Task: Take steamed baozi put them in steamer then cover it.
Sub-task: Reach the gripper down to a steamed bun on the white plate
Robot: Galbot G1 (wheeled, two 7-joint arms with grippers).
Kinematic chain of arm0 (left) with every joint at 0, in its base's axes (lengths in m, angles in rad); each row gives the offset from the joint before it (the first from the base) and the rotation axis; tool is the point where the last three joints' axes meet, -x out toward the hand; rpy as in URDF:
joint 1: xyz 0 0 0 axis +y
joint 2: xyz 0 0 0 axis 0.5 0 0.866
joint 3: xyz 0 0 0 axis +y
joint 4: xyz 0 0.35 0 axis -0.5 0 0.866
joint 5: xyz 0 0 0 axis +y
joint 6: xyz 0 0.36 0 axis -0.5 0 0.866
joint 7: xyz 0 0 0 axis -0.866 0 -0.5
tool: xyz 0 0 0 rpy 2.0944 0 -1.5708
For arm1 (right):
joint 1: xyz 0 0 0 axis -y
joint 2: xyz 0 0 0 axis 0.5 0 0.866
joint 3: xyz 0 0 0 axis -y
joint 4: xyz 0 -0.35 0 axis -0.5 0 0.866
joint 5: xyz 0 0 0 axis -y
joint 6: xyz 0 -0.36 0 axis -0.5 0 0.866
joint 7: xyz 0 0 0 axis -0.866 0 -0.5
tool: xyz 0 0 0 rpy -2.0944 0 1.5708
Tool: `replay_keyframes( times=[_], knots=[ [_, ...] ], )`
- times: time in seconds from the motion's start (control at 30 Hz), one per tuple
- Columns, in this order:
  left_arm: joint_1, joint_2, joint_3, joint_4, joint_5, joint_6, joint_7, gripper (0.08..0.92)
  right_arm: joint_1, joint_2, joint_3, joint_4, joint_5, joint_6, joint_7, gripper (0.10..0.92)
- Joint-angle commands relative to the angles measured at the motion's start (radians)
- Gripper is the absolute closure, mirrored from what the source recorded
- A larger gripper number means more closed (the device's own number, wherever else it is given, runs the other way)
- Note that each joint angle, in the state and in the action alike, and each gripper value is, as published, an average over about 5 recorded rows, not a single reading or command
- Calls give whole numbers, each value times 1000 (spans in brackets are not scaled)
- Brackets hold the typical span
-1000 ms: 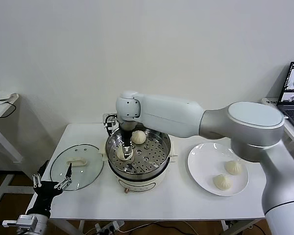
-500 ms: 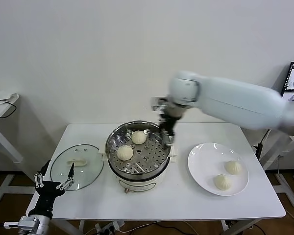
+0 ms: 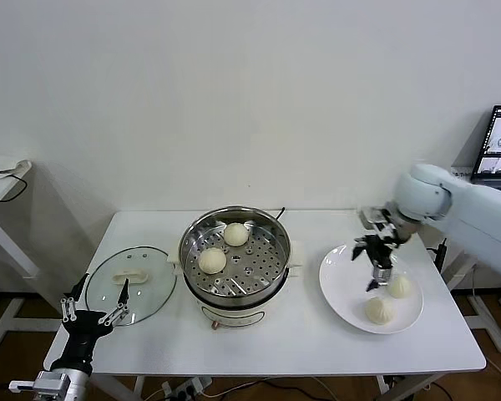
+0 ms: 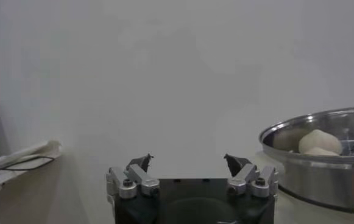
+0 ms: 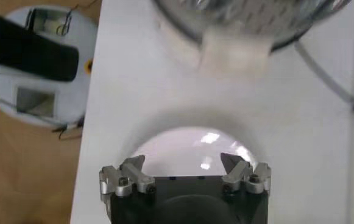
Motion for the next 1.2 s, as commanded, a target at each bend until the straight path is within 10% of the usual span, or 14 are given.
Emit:
replay_keyframes(
  times=[0.03,1.2],
  knots=[
    [-2,0,4,3,2,1,-2,177,-333,-49,273,-101,-217,115,-20,203],
    [-17,-2,22,31,23,-1,-11,177,-456,90,369,-208,-298,117,35,253]
  ],
)
